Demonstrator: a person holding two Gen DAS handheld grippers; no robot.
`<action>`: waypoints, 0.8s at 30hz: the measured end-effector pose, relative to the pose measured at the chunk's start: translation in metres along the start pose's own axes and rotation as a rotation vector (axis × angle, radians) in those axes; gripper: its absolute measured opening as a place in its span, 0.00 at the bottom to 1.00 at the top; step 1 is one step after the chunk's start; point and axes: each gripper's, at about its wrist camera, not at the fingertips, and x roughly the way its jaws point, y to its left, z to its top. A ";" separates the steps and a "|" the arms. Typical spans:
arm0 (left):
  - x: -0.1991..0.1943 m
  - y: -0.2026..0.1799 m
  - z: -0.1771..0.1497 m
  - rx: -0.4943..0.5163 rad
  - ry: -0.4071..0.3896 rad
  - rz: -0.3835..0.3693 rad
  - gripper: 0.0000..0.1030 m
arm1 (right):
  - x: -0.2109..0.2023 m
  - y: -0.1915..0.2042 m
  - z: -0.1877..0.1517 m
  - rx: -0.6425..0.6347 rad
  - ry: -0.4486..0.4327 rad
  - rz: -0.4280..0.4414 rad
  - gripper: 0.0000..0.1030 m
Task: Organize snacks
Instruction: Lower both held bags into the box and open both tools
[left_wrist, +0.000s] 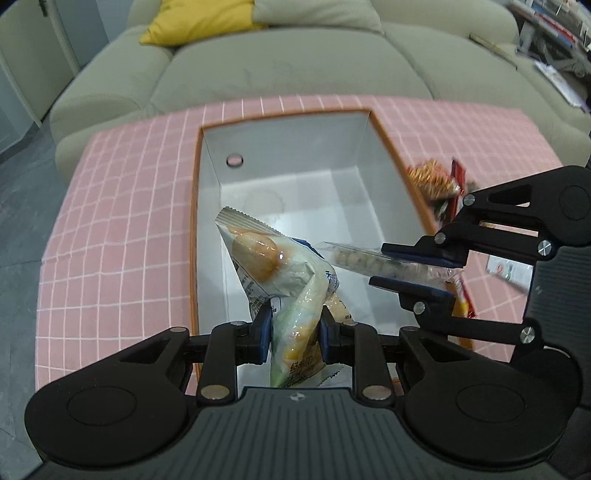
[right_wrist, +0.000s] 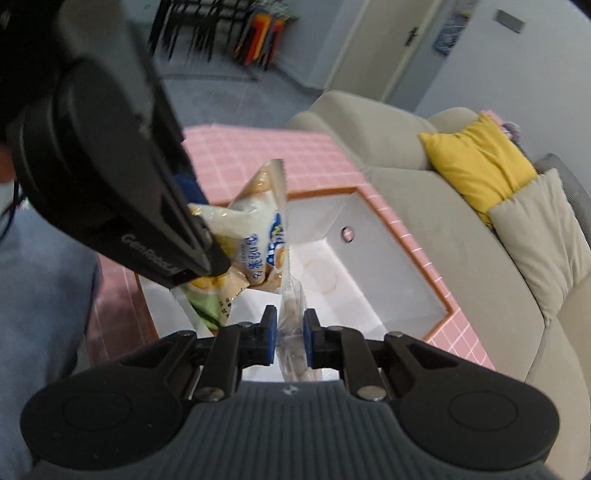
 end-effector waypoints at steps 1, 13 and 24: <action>0.004 0.001 0.000 0.003 0.013 -0.005 0.27 | 0.005 0.001 -0.001 -0.014 0.014 0.002 0.10; 0.033 0.010 0.003 0.042 0.133 -0.011 0.27 | 0.048 0.003 0.002 0.010 0.103 0.141 0.05; 0.049 0.011 0.000 0.073 0.222 0.000 0.33 | 0.071 -0.016 0.003 0.272 0.187 0.344 0.18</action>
